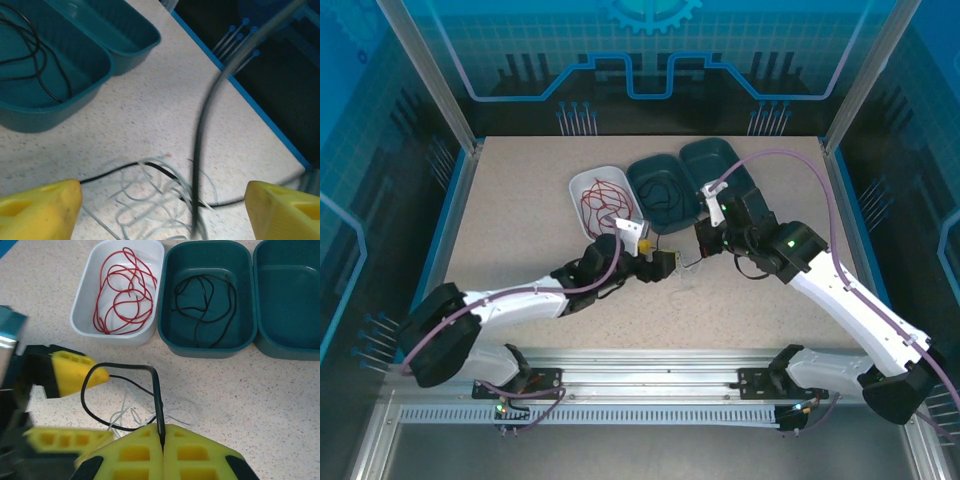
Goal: Untangle the cables
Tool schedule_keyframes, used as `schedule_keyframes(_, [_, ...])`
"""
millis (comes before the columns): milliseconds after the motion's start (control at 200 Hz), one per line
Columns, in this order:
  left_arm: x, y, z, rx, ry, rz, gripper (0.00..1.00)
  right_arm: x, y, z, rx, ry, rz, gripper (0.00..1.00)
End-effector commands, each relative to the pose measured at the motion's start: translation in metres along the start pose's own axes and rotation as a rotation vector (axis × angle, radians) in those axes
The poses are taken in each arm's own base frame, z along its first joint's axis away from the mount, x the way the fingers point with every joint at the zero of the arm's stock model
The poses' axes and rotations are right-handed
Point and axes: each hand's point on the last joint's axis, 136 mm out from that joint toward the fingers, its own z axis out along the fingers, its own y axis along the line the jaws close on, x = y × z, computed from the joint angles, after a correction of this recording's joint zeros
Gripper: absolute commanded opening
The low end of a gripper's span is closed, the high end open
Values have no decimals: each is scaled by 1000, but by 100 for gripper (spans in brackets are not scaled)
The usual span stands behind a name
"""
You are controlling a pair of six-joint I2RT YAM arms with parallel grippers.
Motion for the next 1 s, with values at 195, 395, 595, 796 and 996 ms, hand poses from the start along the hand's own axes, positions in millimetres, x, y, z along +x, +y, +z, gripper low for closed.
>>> schedule_keyframes(195, [-1, 53, 8, -284, -73, -135, 57, -9, 1, -30, 11, -40, 5, 0])
schedule_keyframes(395, [24, 73, 2, -360, -13, -158, 43, -14, -15, -50, 90, -57, -14, 0])
schedule_keyframes(595, [46, 88, 0, -414, 39, -165, 33, -21, -26, -68, 145, -88, -23, 0])
schedule_keyframes(796, [56, 97, 2, -445, 66, -161, 30, -27, -35, -79, 191, -124, -15, 0])
schedule_keyframes(996, [68, 102, 5, -455, 101, -162, 28, -32, -39, -85, 214, -143, -3, 0])
